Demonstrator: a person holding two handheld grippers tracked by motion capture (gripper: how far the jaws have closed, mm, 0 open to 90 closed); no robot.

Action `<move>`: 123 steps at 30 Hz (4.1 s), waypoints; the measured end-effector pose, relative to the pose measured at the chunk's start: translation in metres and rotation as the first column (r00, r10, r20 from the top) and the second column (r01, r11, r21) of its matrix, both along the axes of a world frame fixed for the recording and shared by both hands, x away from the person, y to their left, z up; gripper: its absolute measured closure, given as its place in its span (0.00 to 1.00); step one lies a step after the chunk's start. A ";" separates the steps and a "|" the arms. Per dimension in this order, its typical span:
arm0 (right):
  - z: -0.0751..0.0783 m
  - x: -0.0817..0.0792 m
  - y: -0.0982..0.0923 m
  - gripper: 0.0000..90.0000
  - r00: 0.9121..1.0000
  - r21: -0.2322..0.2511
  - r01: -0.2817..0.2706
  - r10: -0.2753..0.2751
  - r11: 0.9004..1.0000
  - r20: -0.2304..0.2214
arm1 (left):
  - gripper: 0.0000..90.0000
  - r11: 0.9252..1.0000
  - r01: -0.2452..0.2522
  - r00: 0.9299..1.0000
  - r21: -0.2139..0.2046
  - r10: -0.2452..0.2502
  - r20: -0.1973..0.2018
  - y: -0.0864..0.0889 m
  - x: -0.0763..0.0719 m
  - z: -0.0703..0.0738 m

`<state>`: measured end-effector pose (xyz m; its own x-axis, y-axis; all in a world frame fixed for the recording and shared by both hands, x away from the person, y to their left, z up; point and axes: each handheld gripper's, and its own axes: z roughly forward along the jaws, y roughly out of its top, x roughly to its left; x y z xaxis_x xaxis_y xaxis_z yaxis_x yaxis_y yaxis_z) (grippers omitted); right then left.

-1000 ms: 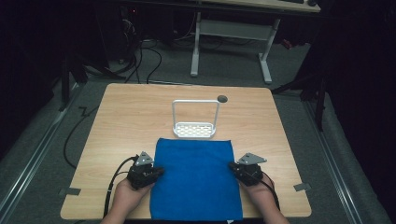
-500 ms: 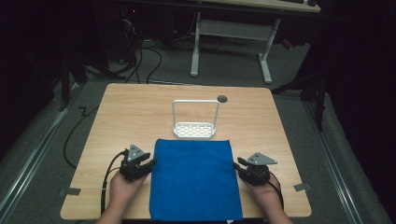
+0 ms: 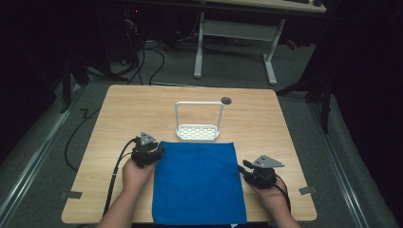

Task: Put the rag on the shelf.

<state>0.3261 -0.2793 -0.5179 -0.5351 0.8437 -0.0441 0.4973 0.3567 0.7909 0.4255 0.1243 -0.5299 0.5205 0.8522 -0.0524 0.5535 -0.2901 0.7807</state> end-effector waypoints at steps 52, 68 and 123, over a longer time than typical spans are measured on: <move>-0.004 0.088 0.025 0.61 0.986 0.033 0.139 -0.135 0.990 -0.099 | 0.97 0.999 0.010 0.998 -0.049 -0.013 -0.054 0.001 0.022 -0.006; -0.010 0.098 0.038 0.85 0.986 -0.022 0.112 -0.114 0.993 -0.118 | 0.97 0.999 0.008 0.998 -0.053 -0.011 -0.064 0.000 0.022 -0.006; 0.078 0.016 0.034 0.99 0.952 0.214 0.014 -0.078 0.977 0.295 | 0.98 0.964 0.074 0.906 -0.257 0.043 0.421 0.021 -0.065 0.092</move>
<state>0.3419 -0.2455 -0.4404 -0.4846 0.8745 -0.0188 0.2371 0.1520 0.9595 0.3607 0.1451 -0.4377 0.5561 0.8299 -0.0451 0.1547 -0.0500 0.9867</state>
